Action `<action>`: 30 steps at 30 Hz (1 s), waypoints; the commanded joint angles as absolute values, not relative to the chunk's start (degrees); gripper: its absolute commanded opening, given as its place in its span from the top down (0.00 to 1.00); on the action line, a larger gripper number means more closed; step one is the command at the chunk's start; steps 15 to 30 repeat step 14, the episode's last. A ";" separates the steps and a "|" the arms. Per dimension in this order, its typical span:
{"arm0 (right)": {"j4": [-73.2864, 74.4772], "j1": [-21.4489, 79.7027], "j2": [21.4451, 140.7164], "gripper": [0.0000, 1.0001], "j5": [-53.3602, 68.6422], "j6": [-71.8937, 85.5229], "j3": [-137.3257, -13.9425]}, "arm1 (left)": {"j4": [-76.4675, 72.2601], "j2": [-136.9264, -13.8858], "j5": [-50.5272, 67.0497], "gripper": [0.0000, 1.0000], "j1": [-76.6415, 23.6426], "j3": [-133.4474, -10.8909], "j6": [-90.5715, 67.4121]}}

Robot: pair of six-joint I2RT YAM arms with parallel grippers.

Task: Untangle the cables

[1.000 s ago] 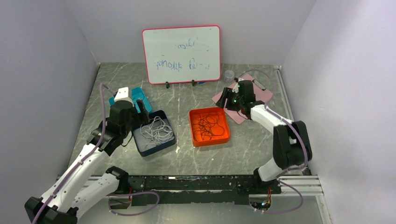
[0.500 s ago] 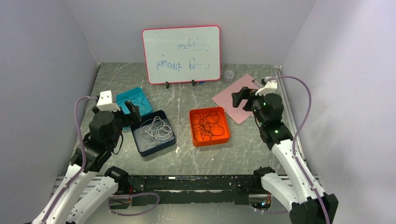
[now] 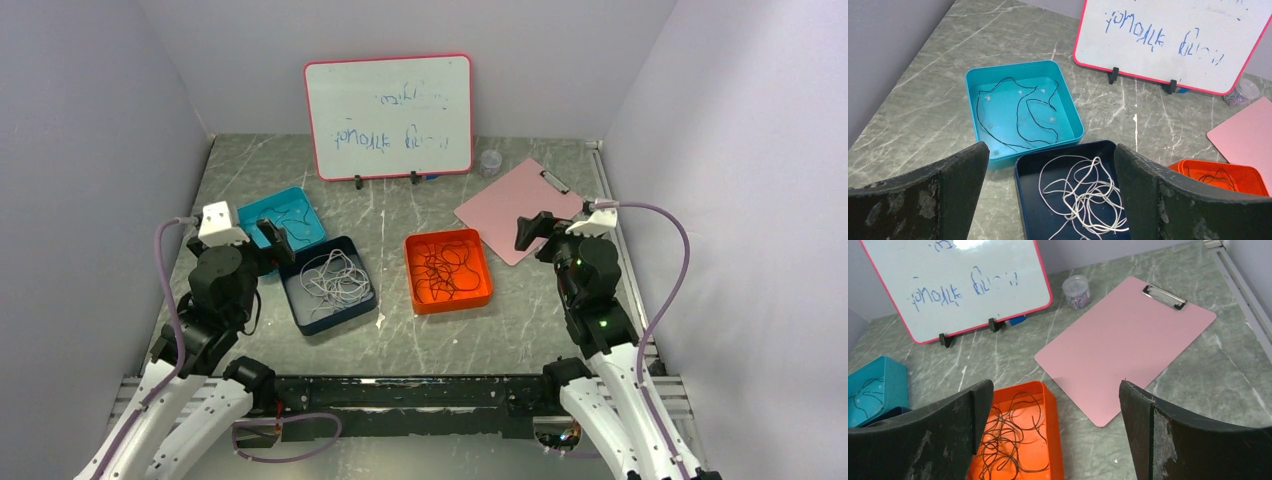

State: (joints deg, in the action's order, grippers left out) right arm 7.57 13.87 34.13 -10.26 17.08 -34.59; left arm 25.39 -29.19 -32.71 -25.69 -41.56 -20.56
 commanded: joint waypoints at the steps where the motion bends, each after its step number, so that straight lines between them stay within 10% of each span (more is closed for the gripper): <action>1: 9.09 13.81 33.83 0.00 -13.43 17.22 -34.63 | 25.52 -29.34 -34.80 0.00 -25.40 -41.87 -22.49; 30: 6.48 13.85 33.28 0.00 -11.52 16.44 -33.72 | 25.83 -29.71 -35.46 0.00 -25.40 -42.20 -22.67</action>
